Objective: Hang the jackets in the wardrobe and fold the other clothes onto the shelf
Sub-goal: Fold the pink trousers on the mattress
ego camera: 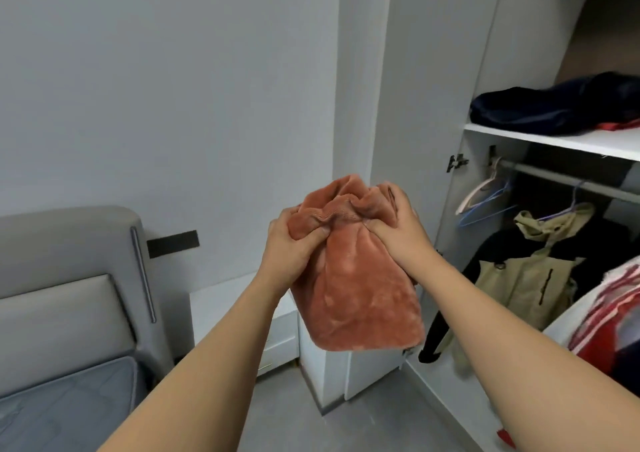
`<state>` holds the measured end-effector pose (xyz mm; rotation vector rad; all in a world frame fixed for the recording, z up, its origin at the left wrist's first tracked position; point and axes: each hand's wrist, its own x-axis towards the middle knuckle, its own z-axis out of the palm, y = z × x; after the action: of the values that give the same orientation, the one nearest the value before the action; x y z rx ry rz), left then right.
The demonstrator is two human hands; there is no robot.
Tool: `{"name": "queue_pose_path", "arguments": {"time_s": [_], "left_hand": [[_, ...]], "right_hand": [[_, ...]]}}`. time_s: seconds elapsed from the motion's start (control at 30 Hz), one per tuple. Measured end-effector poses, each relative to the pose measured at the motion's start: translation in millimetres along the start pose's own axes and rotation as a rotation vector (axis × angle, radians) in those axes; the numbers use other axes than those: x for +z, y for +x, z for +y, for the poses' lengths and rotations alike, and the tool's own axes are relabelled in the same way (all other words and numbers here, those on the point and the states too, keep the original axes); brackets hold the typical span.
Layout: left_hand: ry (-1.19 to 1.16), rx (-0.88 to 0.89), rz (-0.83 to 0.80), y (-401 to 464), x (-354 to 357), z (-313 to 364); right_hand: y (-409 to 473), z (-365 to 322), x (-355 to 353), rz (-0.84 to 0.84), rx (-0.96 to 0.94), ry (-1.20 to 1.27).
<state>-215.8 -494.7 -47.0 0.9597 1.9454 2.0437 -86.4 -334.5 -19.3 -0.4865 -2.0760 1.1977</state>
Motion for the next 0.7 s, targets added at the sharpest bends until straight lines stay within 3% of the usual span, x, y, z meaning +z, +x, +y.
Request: {"name": "queue_pose_path", "arguments": {"time_s": [0.4,0.53,0.7], "left_hand": [[-0.137,0.131,-0.442,175.1,178.2,19.3],[-0.173,0.213,-0.614,208.3,253.9,61.3],[-0.184,0.296,-0.700,227.7,351.8,107.6]], "right_hand": [[102.2,31.5,-133.2,0.503,0.082,-0.251],[111.4,19.2,-198.3,0.666,0.104,-0.211],[115.4,21.4,-277.6,0.870,0.056,-0.108]]}}
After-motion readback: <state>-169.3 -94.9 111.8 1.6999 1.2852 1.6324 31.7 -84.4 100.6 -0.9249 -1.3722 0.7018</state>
